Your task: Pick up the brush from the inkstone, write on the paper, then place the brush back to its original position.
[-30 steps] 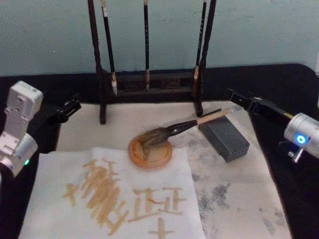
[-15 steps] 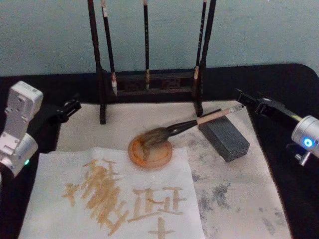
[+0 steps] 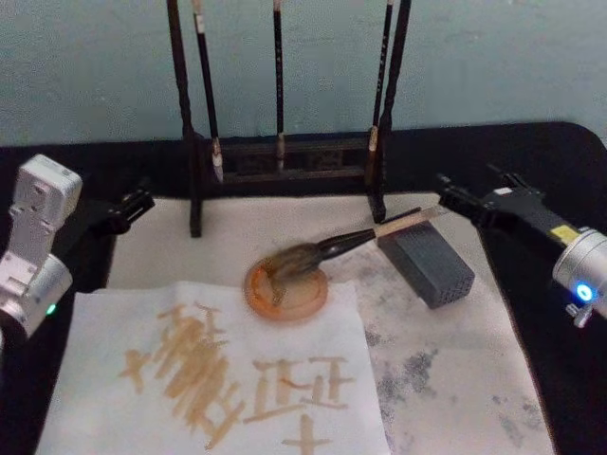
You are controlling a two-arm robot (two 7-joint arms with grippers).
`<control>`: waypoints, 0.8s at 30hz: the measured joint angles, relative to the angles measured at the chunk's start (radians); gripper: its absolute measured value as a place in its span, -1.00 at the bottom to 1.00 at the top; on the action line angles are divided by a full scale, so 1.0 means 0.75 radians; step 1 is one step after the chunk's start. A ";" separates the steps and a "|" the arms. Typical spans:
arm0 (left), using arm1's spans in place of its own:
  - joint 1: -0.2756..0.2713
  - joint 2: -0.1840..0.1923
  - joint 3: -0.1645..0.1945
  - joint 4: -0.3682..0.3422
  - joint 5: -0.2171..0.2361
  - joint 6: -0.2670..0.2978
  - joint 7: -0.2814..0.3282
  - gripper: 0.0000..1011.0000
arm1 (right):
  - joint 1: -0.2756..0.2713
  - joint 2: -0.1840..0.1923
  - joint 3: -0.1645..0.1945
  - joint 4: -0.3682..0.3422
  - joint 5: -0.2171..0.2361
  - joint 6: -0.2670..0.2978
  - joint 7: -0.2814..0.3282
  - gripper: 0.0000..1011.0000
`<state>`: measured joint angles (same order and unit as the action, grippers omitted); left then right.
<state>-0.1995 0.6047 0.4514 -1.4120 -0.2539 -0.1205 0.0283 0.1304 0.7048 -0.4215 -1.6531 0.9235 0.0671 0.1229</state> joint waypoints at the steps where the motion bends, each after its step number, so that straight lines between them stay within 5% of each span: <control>1: 0.000 0.000 0.000 0.000 0.000 0.000 0.000 0.98 | -0.012 0.012 -0.011 -0.028 -0.055 -0.019 -0.014 0.99; 7: 0.000 0.000 0.000 0.000 0.000 0.000 0.000 0.98 | -0.044 0.046 -0.062 -0.118 -0.274 -0.086 -0.048 0.99; 15: 0.000 0.000 0.000 0.000 0.000 0.000 0.000 0.98 | -0.060 0.058 -0.105 -0.173 -0.474 -0.147 -0.054 0.99; 24: 0.000 0.000 0.000 0.000 0.000 0.000 0.000 0.98 | -0.078 0.055 -0.135 -0.195 -0.603 -0.188 -0.037 0.99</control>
<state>-0.1995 0.6047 0.4514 -1.4120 -0.2539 -0.1205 0.0283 0.0718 0.7463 -0.5226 -1.7991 0.4711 -0.0742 0.0951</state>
